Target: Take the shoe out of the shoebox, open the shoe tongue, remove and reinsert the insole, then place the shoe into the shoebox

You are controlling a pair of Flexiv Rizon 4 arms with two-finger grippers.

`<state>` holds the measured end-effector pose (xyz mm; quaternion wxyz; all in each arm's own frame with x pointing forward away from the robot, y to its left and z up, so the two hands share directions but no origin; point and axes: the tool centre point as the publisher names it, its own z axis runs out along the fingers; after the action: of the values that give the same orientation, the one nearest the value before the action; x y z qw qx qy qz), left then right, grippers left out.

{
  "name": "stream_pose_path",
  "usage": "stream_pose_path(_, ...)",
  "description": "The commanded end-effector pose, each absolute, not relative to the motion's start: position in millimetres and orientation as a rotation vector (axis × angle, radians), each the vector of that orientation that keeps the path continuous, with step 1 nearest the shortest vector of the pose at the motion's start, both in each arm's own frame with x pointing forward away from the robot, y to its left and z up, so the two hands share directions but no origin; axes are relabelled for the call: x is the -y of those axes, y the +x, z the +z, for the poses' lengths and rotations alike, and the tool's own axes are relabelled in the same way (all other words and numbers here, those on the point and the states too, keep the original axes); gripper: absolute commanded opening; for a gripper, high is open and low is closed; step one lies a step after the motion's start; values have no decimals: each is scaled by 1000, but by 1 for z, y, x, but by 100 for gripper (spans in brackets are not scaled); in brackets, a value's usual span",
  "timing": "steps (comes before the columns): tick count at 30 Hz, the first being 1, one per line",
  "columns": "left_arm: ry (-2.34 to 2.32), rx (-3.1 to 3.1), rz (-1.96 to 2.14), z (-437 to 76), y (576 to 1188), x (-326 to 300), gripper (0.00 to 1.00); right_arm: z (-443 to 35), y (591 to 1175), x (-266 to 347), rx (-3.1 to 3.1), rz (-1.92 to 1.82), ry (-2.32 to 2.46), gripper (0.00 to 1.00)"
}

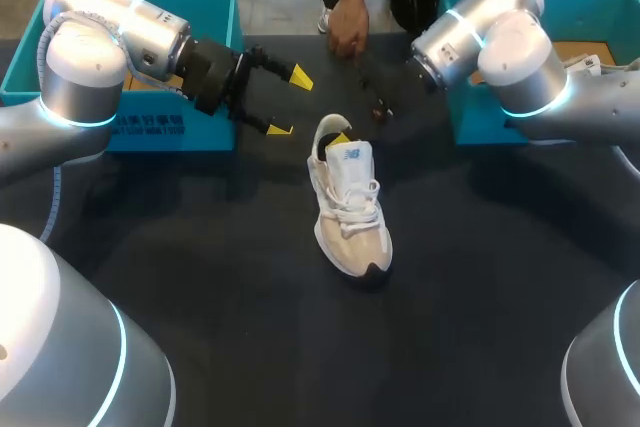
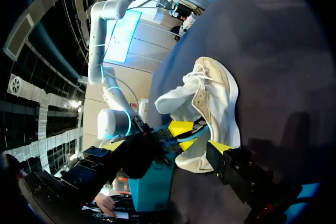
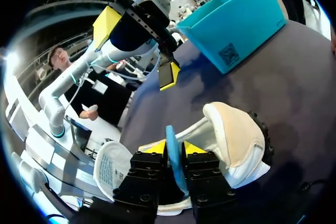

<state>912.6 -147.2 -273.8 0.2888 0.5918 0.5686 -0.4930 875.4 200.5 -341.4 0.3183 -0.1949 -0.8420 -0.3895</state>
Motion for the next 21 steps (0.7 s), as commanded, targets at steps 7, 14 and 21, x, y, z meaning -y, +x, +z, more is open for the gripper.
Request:
stream_pose_path(7, 1582, -1520, -1313, -274, 912, 147, 100, -325, 873, -201, 2263, -1030, -535, 25)
stream_pose_path(14, 1582, -1520, -1313, -274, 912, 147, 100, -320, 876, -202, 2281, -1029, -526, 32)
stream_pose_path(21, 1582, -1520, -1313, -274, 912, 147, 100, -313, 884, -202, 2306, -1030, -505, 34)
